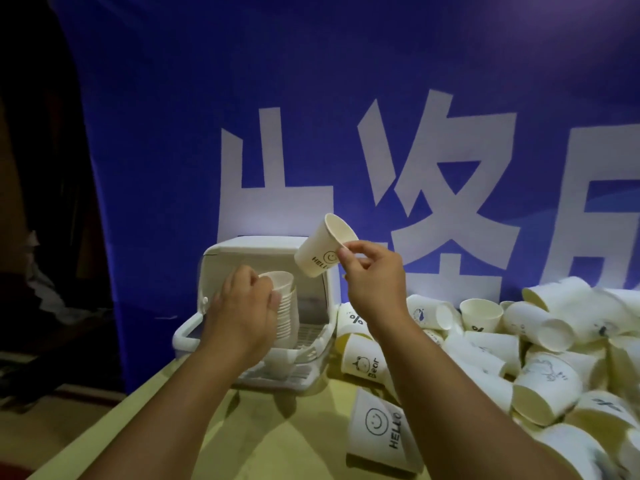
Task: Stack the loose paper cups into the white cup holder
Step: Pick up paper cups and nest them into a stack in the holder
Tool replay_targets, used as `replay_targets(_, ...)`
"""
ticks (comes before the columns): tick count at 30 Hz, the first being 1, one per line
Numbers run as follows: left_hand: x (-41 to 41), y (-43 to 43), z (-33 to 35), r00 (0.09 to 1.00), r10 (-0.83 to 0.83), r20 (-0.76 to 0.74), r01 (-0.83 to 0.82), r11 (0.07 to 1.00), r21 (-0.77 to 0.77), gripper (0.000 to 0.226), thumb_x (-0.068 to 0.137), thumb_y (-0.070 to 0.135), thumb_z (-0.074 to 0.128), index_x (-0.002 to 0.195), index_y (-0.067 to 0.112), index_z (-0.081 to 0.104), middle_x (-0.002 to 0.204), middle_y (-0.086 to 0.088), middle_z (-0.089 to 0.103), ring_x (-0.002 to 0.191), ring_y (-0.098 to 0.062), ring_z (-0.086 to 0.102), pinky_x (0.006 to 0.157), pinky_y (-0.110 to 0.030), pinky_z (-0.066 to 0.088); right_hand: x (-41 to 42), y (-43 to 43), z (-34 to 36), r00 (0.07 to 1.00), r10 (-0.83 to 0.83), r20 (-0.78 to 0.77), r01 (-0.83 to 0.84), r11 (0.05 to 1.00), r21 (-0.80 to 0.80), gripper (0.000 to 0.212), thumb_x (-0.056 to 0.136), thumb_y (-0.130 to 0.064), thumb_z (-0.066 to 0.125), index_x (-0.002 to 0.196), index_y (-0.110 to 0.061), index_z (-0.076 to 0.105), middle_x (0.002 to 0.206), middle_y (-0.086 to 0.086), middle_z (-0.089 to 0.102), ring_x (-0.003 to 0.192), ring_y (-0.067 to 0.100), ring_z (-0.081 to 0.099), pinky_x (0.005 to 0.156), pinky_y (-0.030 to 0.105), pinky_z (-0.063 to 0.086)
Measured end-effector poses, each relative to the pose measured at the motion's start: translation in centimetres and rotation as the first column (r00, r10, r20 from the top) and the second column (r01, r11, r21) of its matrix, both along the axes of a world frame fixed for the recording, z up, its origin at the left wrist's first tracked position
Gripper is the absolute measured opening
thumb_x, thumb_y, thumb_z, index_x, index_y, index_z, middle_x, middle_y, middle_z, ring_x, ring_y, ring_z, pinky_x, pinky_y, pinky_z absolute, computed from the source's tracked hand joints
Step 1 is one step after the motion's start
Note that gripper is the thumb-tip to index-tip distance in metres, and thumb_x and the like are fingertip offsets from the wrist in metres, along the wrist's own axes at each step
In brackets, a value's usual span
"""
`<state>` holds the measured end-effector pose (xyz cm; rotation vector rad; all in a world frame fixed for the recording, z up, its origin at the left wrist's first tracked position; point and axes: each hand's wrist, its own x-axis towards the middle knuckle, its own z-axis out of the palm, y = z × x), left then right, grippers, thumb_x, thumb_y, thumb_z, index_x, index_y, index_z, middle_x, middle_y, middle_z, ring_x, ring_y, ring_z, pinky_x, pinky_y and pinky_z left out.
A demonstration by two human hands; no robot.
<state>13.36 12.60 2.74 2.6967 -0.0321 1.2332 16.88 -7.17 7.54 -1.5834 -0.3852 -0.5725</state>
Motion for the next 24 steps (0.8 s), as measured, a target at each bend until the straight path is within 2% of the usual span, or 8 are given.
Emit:
replay_targets(2, 0.2, -0.5, -0.7, 0.99, -0.082, -0.112, 0.068, 0.99, -0.123, 0.028, 0.1, 0.054, 0.041, 0.111, 0.028, 0.047, 0.131, 0.006, 0.03, 0.108, -0.013, 0.043, 0.084, -0.032, 0.051, 0.1, 0.3, 0.0, 0.999, -0.014, 0.045, 0.017, 0.996, -0.082, 0.009, 0.093, -0.03, 0.068, 0.101, -0.027, 0.072, 0.109, -0.003, 0.069, 0.09, 0.005, 0.063, 0.071, 0.017, 0.05)
replay_targets(4, 0.3, -1.1, -1.1, 0.977, -0.158, -0.144, 0.126, 0.97, -0.207, 0.041, 0.096, 0.052, 0.057, 0.125, 0.03, 0.039, 0.14, 0.01, 0.022, 0.114, -0.014, 0.048, 0.088, -0.031, 0.054, 0.0, 0.7, -0.1, 0.997, -0.018, 0.08, 0.03, 0.989, -0.144, 0.01, 0.093, -0.027, 0.068, 0.101, -0.024, 0.073, 0.112, -0.005, 0.066, 0.087, -0.001, 0.059, 0.066, 0.007, 0.04)
replay_targets(8, 0.4, -1.4, -1.3, 0.964, -0.255, -0.073, 0.213, 0.91, -0.355, 0.087, 0.083, 0.039, 0.08, 0.143, 0.037, 0.016, 0.147, 0.006, 0.037, 0.123, -0.019, 0.053, 0.096, -0.039, 0.054, -0.1, 1.0, -0.3, 0.991, -0.017, 0.132, 0.049, 0.967, -0.25, 0.009, 0.092, -0.022, 0.069, 0.1, -0.021, 0.074, 0.118, -0.005, 0.061, 0.087, 0.0, 0.056, 0.074, 0.006, 0.038)
replay_targets(10, 0.4, -1.6, -1.4, 0.962, -0.268, -0.051, 0.231, 0.901, -0.368, 0.11, 0.079, 0.037, 0.084, 0.148, 0.045, -0.001, 0.151, 0.006, 0.04, 0.127, -0.018, 0.053, 0.101, -0.045, 0.052, -0.1, 1.0, -0.3, 0.99, -0.017, 0.139, 0.064, 0.939, -0.339, 0.014, 0.093, -0.022, 0.068, 0.105, -0.019, 0.075, 0.122, -0.006, 0.058, 0.098, 0.004, 0.053, 0.076, 0.008, 0.035)
replay_targets(13, 0.2, -2.0, -1.6, 0.967, -0.25, -0.038, 0.223, 0.915, -0.335, 0.121, 0.078, 0.038, 0.085, 0.148, 0.05, -0.013, 0.154, 0.005, 0.038, 0.132, -0.02, 0.05, 0.103, -0.047, 0.051, -0.5, 0.9, 0.0, 0.989, -0.001, 0.146, 0.069, 0.886, -0.459, 0.017, 0.095, -0.024, 0.065, 0.109, -0.019, 0.073, 0.128, -0.006, 0.053, 0.106, 0.005, 0.043, 0.087, 0.02, 0.034)
replay_targets(19, 0.4, -1.6, -1.8, 0.957, -0.289, -0.004, 0.264, 0.882, -0.39, 0.116, 0.075, 0.041, 0.087, 0.15, 0.055, -0.001, 0.155, 0.008, 0.038, 0.137, -0.019, 0.047, 0.103, -0.052, 0.051, -0.8, 1.4, -0.1, 0.995, 0.035, 0.096, 0.031, 0.793, -0.608, 0.017, 0.096, -0.027, 0.063, 0.109, -0.022, 0.072, 0.117, -0.003, 0.063, 0.102, 0.013, 0.055, 0.082, 0.025, 0.043)
replay_targets(21, 0.5, -1.4, -2.0, 0.954, -0.3, -0.008, 0.27, 0.871, -0.41, 0.112, 0.074, 0.042, 0.087, 0.152, 0.051, 0.007, 0.152, 0.008, 0.043, 0.134, -0.017, 0.05, 0.103, -0.05, 0.053, -0.6, 1.7, -0.9, 0.999, 0.044, 0.012, -0.026, 0.764, -0.645, 0.023, 0.098, -0.028, 0.061, 0.12, -0.027, 0.068, 0.119, -0.001, 0.066, 0.106, 0.017, 0.06, 0.087, 0.032, 0.051)
replay_targets(24, 0.7, -1.0, -2.2, 0.96, -0.28, -0.019, 0.249, 0.881, -0.402, 0.109, 0.074, 0.044, 0.087, 0.154, 0.045, 0.012, 0.152, 0.006, 0.044, 0.134, -0.017, 0.05, 0.104, -0.046, 0.051, -0.2, 1.7, -2.1, 0.997, 0.07, -0.04, -0.075, 0.608, -0.79, 0.059, 0.101, -0.019, 0.055, 0.154, -0.027, 0.03, 0.134, 0.003, 0.061, 0.119, 0.022, 0.058, 0.095, 0.033, 0.047)
